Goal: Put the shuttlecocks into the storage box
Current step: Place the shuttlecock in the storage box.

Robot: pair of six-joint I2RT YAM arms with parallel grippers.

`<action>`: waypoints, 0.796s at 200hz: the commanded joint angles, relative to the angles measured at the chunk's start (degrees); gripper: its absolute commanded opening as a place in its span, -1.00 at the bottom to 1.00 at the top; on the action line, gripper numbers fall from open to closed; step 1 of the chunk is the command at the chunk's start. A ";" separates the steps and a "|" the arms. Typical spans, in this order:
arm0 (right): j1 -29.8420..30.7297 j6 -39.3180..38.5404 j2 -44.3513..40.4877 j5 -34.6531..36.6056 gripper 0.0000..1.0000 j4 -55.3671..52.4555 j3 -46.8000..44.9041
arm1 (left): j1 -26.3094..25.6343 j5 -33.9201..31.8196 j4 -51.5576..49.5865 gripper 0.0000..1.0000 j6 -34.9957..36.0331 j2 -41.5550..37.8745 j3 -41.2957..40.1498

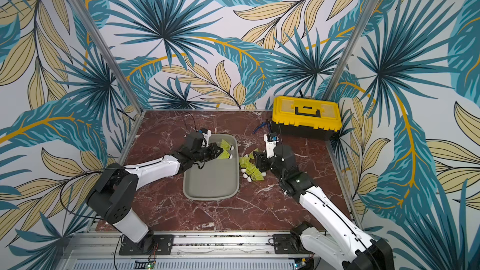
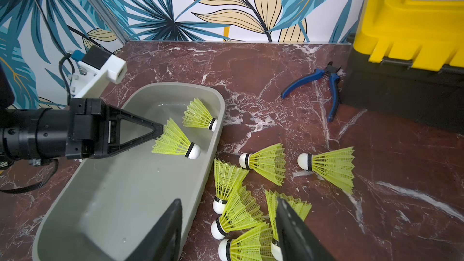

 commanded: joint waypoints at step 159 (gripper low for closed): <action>0.22 0.06 -0.61 1.49 0.19 -2.09 -1.44 | 1.34 -3.09 3.21 -1.00 0.76 6.86 -0.58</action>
